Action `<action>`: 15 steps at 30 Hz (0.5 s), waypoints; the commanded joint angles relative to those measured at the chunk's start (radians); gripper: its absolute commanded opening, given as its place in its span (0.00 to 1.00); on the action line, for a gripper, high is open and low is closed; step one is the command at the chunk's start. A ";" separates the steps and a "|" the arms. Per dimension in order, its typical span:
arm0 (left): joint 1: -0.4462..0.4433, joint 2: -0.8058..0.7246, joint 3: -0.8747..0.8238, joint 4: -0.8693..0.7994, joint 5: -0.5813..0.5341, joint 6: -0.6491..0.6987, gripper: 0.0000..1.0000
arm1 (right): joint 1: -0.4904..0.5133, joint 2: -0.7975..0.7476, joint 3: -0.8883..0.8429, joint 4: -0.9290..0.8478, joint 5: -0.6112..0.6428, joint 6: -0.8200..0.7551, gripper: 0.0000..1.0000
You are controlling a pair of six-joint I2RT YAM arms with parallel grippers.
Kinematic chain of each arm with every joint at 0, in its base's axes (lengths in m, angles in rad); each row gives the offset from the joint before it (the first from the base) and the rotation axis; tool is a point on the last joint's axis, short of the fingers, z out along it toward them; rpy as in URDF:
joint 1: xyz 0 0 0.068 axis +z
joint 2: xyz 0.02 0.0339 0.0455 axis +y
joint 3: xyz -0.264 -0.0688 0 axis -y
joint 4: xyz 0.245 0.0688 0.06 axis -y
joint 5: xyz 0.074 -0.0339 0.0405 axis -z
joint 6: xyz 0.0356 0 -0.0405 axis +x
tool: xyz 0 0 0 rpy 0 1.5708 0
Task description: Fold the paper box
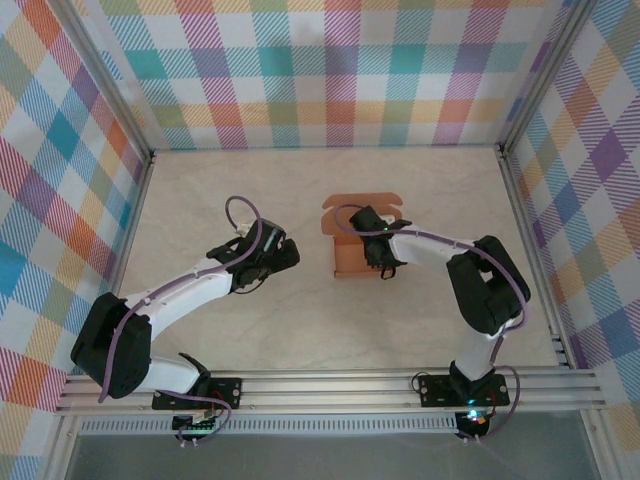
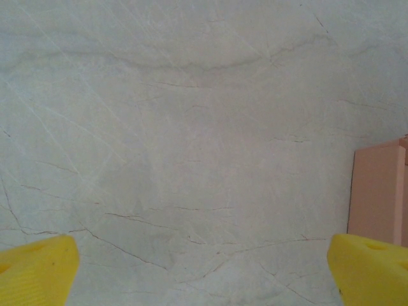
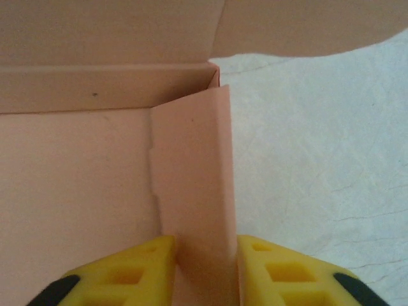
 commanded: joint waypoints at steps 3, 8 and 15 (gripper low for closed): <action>0.009 -0.012 -0.010 0.013 0.008 0.014 1.00 | -0.009 -0.055 -0.025 0.030 -0.031 -0.001 0.38; 0.009 0.001 -0.005 0.019 0.021 0.016 1.00 | -0.035 -0.049 -0.040 0.050 -0.051 -0.012 0.38; 0.009 0.018 0.001 0.022 0.034 0.015 1.00 | -0.077 -0.017 -0.035 0.110 -0.158 -0.062 0.36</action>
